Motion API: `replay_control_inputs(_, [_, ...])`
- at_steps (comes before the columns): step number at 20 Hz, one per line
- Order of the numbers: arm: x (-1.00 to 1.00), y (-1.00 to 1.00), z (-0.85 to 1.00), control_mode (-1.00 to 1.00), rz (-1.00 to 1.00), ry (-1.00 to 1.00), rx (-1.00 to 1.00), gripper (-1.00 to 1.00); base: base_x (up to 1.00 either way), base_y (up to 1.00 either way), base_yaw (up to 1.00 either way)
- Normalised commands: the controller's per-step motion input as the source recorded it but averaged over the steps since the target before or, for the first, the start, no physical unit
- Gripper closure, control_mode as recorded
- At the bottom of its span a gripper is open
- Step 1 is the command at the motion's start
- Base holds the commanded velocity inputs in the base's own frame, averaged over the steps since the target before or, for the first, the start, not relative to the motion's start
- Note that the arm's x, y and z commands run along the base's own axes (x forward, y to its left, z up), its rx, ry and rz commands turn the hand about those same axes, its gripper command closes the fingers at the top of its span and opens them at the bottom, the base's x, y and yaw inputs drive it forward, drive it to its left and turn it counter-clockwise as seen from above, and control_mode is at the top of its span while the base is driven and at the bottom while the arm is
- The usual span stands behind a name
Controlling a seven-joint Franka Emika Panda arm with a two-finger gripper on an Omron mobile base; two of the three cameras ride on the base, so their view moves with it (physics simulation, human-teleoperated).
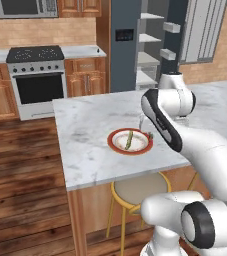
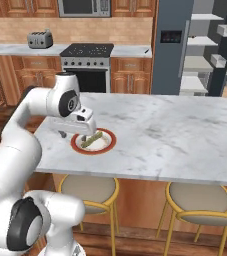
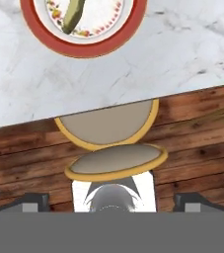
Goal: Retrieve the butter from the fridge and place it on a plate on the dining table. Then retrieve the butter knife by the fridge and place it near the plate.
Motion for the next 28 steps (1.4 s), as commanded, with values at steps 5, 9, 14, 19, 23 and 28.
replay_control_inputs(5, [-0.98,0.0,-0.33,-1.0,0.2,0.0,0.0,-1.0,0.0,0.0,0.0])
replay_control_inputs(9, [-0.86,0.0,-0.04,-1.0,0.11,-0.05,0.0,-1.0,0.0,0.0,0.0])
replay_control_inputs(14, [-0.2,0.0,-0.15,-1.0,0.01,0.05,0.0,-1.0,0.0,0.0,0.0])
replay_control_inputs(19, [0.0,0.0,-0.2,-1.0,0.0,0.05,0.0,-1.0,0.0,0.0,0.0])
replay_control_inputs(23, [0.0,0.0,0.0,-1.0,0.0,0.0,0.0,-1.0,0.0,0.0,0.0])
replay_control_inputs(28, [-0.37,0.56,-0.08,-1.0,0.11,0.02,-0.03,-1.0,0.0,0.0,0.0])
